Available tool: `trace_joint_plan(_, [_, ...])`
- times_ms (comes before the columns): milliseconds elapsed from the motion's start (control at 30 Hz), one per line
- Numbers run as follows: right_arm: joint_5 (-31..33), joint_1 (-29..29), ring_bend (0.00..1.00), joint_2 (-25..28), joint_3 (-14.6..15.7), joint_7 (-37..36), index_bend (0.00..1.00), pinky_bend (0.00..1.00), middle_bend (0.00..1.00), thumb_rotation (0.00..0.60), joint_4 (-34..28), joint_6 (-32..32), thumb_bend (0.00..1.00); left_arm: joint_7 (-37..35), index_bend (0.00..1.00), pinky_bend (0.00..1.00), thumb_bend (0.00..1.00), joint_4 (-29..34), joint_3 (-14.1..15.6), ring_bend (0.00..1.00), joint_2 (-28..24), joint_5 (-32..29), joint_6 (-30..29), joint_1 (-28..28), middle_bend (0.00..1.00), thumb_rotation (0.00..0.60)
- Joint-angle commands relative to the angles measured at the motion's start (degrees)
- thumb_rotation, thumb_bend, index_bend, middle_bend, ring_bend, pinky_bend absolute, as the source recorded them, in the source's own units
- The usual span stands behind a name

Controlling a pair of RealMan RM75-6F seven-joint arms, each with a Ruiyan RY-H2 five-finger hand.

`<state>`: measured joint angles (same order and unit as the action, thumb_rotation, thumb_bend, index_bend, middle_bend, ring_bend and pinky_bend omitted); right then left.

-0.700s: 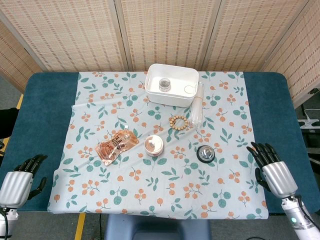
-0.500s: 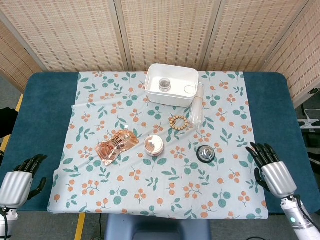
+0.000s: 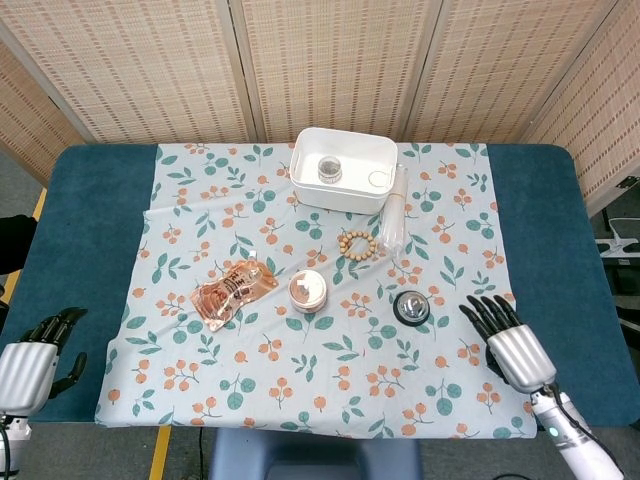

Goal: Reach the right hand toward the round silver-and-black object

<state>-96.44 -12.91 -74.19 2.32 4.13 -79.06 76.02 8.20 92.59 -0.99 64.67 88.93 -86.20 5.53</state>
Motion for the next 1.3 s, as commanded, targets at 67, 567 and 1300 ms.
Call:
trace_joint_plan(67, [1.3, -3.22, 0.0, -3.75, -1.45, 2.26, 0.0, 0.0, 0.0, 0.6, 2.3, -4.4, 1.0, -0.03, 0.17, 0.47, 0.43, 0.02, 0.04, 0.24, -0.05, 0.21, 0.0, 0.02, 0.18, 0.6])
trace_joint_plan(567, [3.0, -10.71, 0.0, -17.69, -4.31, -4.86, 0.0, 0.0, 0.0, 0.6, 20.43, -9.69, 1.0, -0.53, 0.18, 0.47, 0.43, 0.06, 0.07, 0.24, -0.2, 0.05, 0.3, 0.05, 0.18, 0.6])
trace_joint_plan(1300, [2.72, -13.33, 0.0, -26.0, -1.06, -8.42, 0.0, 0.0, 0.0, 0.6, 35.41, -11.33, 1.0, -1.18, 0.17, 0.47, 0.43, 0.02, -0.21, 0.24, -0.52, -0.14, -0.22, -0.2, 0.18, 0.6])
